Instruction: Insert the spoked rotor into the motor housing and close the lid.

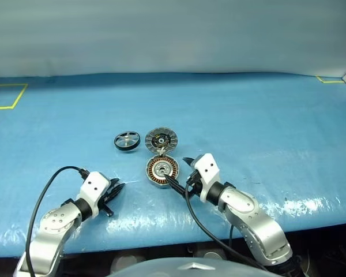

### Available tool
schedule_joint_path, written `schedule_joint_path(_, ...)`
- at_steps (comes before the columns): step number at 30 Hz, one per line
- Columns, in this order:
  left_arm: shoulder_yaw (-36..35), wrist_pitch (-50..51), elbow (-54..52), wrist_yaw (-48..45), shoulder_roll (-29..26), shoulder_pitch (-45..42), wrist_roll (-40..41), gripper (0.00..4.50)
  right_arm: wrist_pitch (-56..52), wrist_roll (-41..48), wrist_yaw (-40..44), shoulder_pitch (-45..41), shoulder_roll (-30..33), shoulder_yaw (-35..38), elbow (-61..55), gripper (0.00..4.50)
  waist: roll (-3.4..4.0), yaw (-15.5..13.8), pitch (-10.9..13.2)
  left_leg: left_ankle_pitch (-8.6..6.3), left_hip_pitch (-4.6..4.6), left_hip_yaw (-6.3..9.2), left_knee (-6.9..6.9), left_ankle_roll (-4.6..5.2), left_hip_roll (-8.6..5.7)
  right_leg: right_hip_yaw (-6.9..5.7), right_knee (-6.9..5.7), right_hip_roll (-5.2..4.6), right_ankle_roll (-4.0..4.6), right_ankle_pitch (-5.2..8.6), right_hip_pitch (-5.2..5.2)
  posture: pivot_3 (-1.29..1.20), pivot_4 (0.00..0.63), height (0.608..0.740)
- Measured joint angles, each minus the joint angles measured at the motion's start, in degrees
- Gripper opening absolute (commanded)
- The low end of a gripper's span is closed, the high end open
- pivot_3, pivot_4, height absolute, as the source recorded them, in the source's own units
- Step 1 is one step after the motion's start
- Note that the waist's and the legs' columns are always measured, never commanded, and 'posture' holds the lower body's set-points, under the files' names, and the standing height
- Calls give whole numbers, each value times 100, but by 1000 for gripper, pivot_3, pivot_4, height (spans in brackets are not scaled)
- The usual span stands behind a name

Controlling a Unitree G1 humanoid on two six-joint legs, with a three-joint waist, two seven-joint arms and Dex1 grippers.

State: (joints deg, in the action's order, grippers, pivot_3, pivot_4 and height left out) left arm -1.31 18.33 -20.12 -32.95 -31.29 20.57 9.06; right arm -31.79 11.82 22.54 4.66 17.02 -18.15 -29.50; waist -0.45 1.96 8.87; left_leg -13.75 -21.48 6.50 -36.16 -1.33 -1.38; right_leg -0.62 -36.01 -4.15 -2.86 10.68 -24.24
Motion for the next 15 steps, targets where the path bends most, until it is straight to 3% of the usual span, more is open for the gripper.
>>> schedule_joint_path(8, -153, 271, -120, -202, 76, -67, 531, 666, -3, -3, 27, -77, 22, -1, 33, 4500, -2, -1, 3, 0, -8, 1, -1, 0, -1, -1, 1, 0, 0, 0, -5, 0, 150, 740)
schedule_joint_path(15, 81, 435, -487, -464, 163, -1109, 927, 666, -3, -13, 44, -147, 24, -8, 144, 4500, -11, -71, 8, 0, -13, 2, -5, 0, -5, -1, 2, 0, -2, -2, -5, 0, 150, 740)
